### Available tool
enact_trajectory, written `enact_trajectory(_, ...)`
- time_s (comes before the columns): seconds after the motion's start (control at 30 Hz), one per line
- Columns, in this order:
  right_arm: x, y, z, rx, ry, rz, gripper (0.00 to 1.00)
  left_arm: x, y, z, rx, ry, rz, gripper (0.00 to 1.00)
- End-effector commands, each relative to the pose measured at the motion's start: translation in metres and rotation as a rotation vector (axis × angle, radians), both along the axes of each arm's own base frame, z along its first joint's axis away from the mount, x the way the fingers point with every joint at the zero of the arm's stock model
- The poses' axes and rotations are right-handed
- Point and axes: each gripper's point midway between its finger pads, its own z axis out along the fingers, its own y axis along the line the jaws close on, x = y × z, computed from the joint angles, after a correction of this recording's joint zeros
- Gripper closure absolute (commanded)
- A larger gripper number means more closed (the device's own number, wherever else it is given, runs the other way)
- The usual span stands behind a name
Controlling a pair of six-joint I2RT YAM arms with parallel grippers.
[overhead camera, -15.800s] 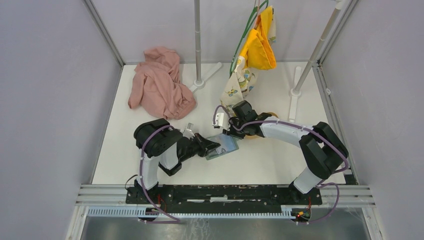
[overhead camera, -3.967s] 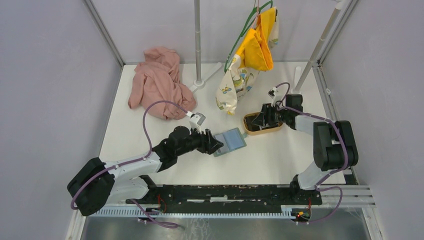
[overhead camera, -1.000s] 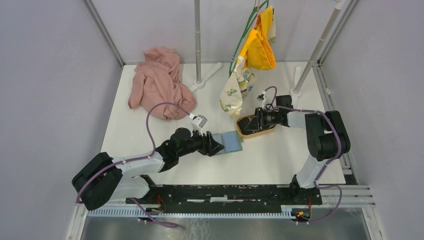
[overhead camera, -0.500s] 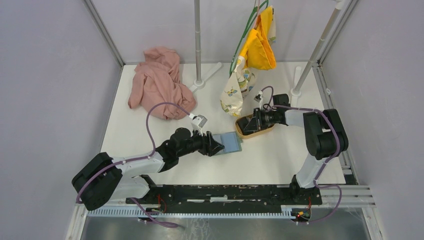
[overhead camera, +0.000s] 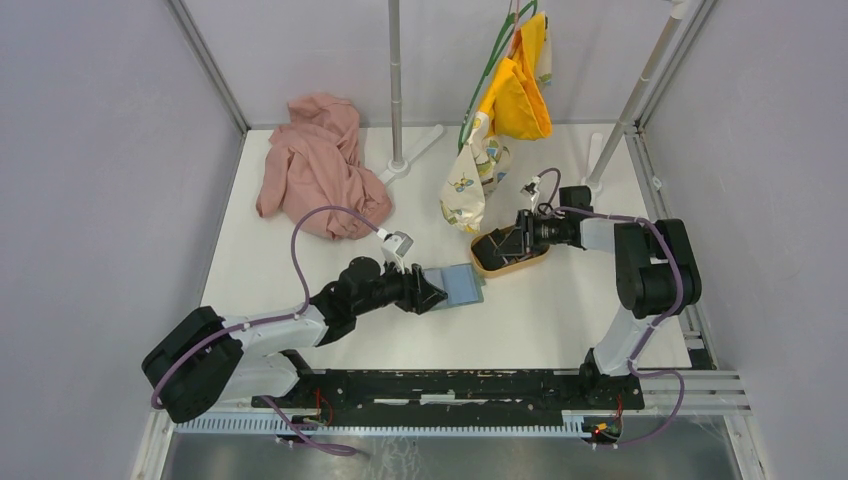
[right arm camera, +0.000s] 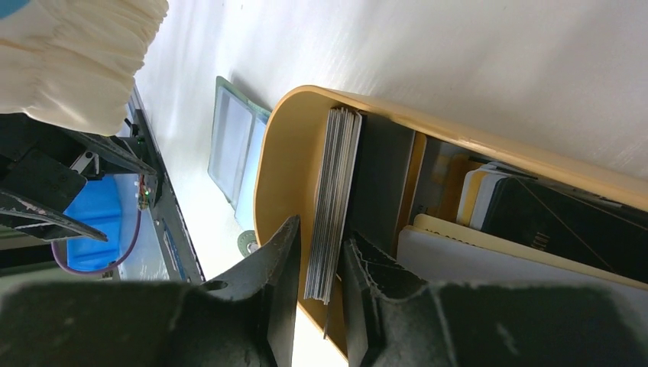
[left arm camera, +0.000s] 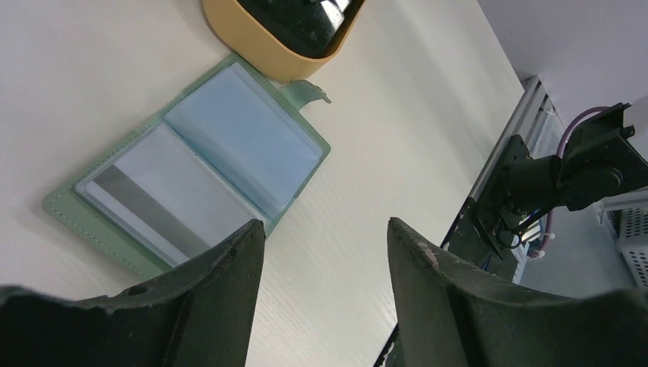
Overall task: Put the credit cards into the card holder
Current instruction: Pick up the credit card from the storage box.
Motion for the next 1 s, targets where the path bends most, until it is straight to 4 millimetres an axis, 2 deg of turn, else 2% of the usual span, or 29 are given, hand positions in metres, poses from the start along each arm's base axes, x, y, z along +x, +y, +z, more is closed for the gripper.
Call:
enact_trajectory(0.0, 0.005, 0.001, 0.021, 0.059, -0.06, 0.014, 0.69, 0.003, -0.004, 0.017, -0.059, -0.017, 0.011, 0.34)
enact_trajectory(0.63, 0.017, -0.023, 0.018, -0.008, -0.077, -0.055, 0.73, 0.003, -0.004, 0.02, -0.056, -0.027, 0.005, 0.34)
enact_trajectory(0.8, 0.018, -0.024, 0.019, -0.021, -0.088, -0.063, 0.88, 0.003, -0.004, 0.022, -0.056, -0.03, 0.004, 0.34)
enact_trajectory(0.83, 0.022, -0.033, 0.02, -0.027, -0.093, -0.09, 0.9, 0.003, -0.004, 0.022, -0.057, -0.031, 0.004, 0.34)
enact_trajectory(0.97, 0.025, -0.042, 0.027, -0.026, -0.116, -0.117, 0.95, 0.002, -0.003, 0.025, -0.065, -0.036, 0.006, 0.34)
